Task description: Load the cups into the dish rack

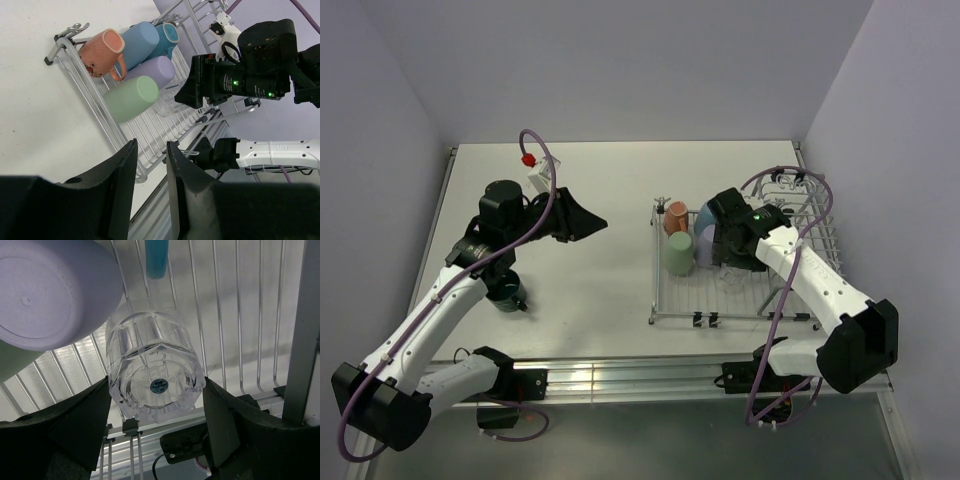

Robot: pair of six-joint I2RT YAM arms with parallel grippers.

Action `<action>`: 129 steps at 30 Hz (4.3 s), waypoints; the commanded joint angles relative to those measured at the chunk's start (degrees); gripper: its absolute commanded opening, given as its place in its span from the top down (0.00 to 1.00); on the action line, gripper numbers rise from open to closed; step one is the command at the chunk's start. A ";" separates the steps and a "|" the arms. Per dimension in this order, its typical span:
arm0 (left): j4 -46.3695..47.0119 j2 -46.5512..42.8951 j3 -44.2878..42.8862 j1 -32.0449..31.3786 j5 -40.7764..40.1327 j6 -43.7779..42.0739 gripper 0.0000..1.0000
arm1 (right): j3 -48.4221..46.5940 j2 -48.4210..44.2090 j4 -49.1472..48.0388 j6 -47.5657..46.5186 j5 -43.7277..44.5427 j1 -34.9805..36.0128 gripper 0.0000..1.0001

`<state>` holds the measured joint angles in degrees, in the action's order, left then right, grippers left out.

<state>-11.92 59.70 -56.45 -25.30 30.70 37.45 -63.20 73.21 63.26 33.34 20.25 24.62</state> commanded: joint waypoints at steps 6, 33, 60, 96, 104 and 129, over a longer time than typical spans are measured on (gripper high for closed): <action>1.38 -0.46 0.46 0.34 1.12 -1.15 0.64 | 2.55 -1.67 -1.47 -1.17 3.13 -3.00 0.86; 1.73 0.59 0.99 0.43 1.47 -0.98 0.61 | 3.52 -4.57 0.98 -1.62 0.67 -1.86 0.36; 2.17 1.38 1.69 0.43 1.21 -0.89 0.54 | 0.01 -2.37 5.55 -0.12 2.78 2.62 0.13; -47.13 -3.71 -9.65 1.83 -55.73 8.50 0.45 | -12.74 -3.70 -17.81 -3.81 -14.00 20.38 0.17; -48.11 -5.12 -0.60 2.88 -57.85 18.53 0.54 | -9.40 -3.51 -24.77 -5.92 -17.61 22.22 0.18; -32.11 8.76 8.63 16.16 -51.89 13.70 0.54 | -2.81 -9.14 -28.20 -5.75 -18.49 22.49 0.19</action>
<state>-47.79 67.96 -48.38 -10.26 -23.53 52.71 -66.50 64.86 37.28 28.18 1.85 46.63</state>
